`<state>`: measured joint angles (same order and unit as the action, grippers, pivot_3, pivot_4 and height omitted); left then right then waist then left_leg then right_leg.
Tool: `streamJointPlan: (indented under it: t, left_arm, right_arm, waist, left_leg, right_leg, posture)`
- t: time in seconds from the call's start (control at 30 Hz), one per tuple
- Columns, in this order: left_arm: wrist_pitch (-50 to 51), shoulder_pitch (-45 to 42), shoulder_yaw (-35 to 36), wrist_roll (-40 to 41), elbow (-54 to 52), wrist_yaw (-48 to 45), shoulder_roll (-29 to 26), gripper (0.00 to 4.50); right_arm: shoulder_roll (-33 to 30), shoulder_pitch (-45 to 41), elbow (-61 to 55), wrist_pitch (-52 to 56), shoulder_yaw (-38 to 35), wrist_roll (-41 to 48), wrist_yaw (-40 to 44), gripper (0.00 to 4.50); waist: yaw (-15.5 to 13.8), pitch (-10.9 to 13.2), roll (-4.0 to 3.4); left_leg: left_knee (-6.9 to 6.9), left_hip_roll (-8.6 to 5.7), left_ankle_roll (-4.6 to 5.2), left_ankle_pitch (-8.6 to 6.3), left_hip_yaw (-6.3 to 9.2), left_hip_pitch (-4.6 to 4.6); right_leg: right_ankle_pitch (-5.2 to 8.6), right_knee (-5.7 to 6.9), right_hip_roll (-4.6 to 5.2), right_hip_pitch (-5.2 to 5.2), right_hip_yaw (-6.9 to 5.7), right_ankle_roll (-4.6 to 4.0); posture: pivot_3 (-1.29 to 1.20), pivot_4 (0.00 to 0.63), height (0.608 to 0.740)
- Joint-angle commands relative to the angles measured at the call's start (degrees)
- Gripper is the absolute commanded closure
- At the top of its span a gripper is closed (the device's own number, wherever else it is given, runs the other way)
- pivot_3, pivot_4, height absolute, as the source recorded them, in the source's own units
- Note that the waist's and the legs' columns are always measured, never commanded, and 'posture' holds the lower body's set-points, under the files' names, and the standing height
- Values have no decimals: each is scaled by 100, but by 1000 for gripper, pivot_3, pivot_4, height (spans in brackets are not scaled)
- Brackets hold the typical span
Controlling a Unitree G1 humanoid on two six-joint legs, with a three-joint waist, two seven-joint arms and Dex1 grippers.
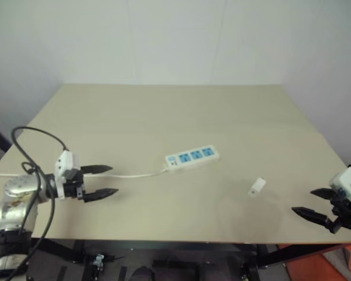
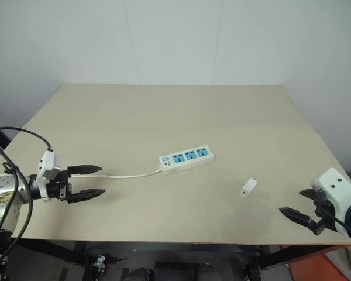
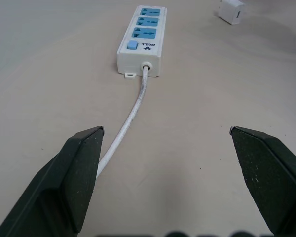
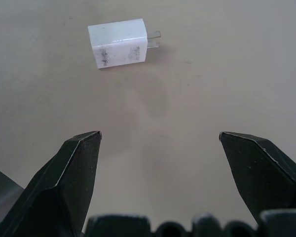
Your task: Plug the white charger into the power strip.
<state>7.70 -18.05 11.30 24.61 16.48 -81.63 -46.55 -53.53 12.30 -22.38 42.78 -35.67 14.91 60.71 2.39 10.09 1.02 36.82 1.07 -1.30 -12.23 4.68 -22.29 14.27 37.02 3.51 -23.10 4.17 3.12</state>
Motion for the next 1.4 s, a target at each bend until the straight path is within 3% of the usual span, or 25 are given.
streamJointPlan:
  t: [0.03,0.5,0.83,1.03,1.4]
  left_arm:
    - [-112,-96,2,-2,0,-20,-59,31]
    - [-231,-390,-205,-86,249,137,161,31]
    - [-1560,-2442,-1174,-1233,3054,165,1272,31]
    - [-2561,-3321,-861,-1184,4776,30,2082,31]
    - [-3296,-3992,-924,-1994,5866,1090,2692,31]
  right_arm:
    - [-105,20,-195,-92,-276,134,-80,0]
    - [-82,14,-190,-222,-121,199,-357,0]
    - [-188,-637,-652,-109,579,424,-607,0]
    - [45,-831,-1274,148,792,515,-1221,0]
    - [258,-395,-2236,474,610,552,-1740,0]
  waist:
    - [-1,0,0]
    - [-8,0,0]
    - [-61,-1,6]
    - [-81,0,9]
    - [-139,5,18]
  left_leg:
    - [0,0,0,0,0,0]
    - [0,0,0,0,0,0]
    - [3,-7,0,0,0,-11]
    - [4,-8,1,0,2,-14]
    - [10,-12,1,0,5,-18]
  right_leg:
    - [0,0,0,0,0,0]
    - [0,0,0,1,0,0]
    - [-1,-5,0,-2,0,2]
    - [-1,-4,1,-3,-2,4]
    - [-2,-3,2,-4,-1,10]
  posture:
    - [0,150,740]
    - [0,150,740]
    - [0,150,740]
    - [0,150,740]
    - [0,150,740]
